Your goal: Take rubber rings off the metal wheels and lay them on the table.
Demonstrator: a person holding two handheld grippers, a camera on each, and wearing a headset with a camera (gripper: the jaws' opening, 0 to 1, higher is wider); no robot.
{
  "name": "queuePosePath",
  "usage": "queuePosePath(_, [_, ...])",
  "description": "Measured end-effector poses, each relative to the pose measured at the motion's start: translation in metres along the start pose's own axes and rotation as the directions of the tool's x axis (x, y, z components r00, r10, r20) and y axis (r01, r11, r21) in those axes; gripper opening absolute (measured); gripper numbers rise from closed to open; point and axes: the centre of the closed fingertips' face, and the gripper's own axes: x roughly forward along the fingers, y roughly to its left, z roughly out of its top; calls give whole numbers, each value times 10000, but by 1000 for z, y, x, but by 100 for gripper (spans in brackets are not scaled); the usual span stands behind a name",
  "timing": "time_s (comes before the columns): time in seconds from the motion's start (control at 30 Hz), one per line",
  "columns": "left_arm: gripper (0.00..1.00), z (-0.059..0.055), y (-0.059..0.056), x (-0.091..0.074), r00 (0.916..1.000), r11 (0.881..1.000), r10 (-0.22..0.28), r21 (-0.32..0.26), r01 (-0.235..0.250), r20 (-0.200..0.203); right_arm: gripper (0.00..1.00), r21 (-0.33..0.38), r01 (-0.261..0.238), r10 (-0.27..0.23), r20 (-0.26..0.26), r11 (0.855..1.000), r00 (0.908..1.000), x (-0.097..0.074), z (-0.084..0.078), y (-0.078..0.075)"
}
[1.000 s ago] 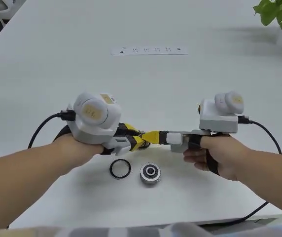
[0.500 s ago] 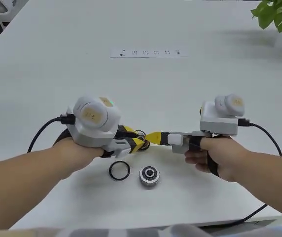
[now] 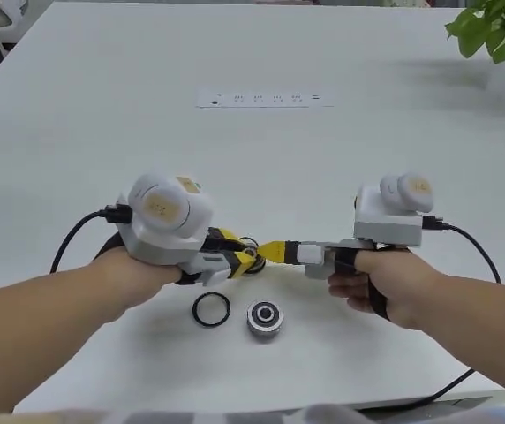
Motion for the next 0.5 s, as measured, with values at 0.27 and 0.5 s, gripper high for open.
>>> queuePosePath(0.27, [15, 1, -3, -10, 9996, 9996, -249, 168, 247, 113, 0, -47, -87, 87, 59, 10000, 9999, -1, 1, 2])
queuePosePath(0.5, [18, 7, -4, -22, 9984, 9992, -383, 75, 381, 415, 0, -58, -243, 244, 234, 9997, 9994, -2, 6, 7])
